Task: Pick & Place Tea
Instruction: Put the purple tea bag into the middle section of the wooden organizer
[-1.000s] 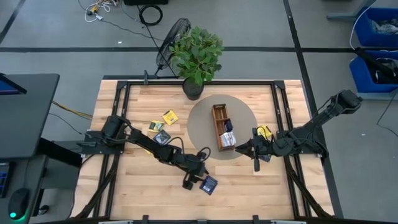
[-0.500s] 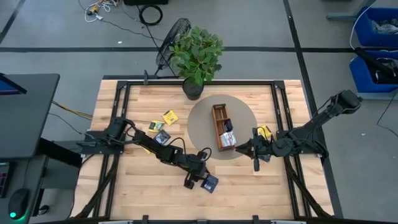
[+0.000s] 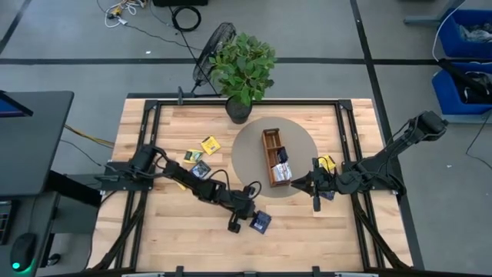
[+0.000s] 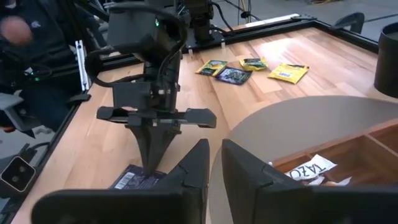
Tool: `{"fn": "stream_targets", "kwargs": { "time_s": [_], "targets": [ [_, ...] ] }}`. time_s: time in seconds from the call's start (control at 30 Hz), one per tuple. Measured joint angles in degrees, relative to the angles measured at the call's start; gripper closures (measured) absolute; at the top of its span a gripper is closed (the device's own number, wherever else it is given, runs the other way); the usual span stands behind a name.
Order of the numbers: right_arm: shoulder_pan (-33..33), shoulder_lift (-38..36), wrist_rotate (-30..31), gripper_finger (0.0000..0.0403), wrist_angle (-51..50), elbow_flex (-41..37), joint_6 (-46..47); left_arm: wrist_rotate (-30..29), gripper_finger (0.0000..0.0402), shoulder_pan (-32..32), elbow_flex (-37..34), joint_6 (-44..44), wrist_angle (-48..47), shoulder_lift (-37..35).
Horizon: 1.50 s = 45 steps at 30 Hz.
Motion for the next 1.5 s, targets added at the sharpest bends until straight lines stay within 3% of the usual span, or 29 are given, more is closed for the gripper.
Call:
{"fn": "stream_targets", "kwargs": {
  "time_s": [0.33, 0.63, 0.77, 0.9, 1.13, 1.5],
  "targets": [
    [0.0, 0.0, 0.01, 0.035, -0.99, 0.0, 1.06, 1.17, 0.0327, -0.36, -0.04, 3.3, 1.38, -2.99],
    [-0.11, 0.0, 0.02, 0.035, -1.09, 0.04, 1.07, 4.69, 0.0192, 0.87, -0.04, 2.9, 3.12, -2.75],
    [-0.35, 0.0, 0.03, 0.035, -1.08, 0.04, 1.48, 5.81, 0.0158, 2.85, -0.04, 2.03, 1.99, -2.69],
    [-0.35, 0.0, 1.75, 0.035, -1.1, 0.04, 1.46, 6.69, 0.0154, 3.0, -0.04, 3.17, 2.55, -2.69],
    [-0.37, 0.01, 2.49, 0.035, -1.53, 0.07, 1.48, 7.99, 0.0183, 1.97, 0.59, 4.32, 2.77, -0.23],
    [-0.37, 0.02, 2.57, 0.035, -2.39, 0.07, 2.97, 3.95, 0.0206, 3.14, 1.53, 2.51, -0.39, 0.77]
  ]
}}
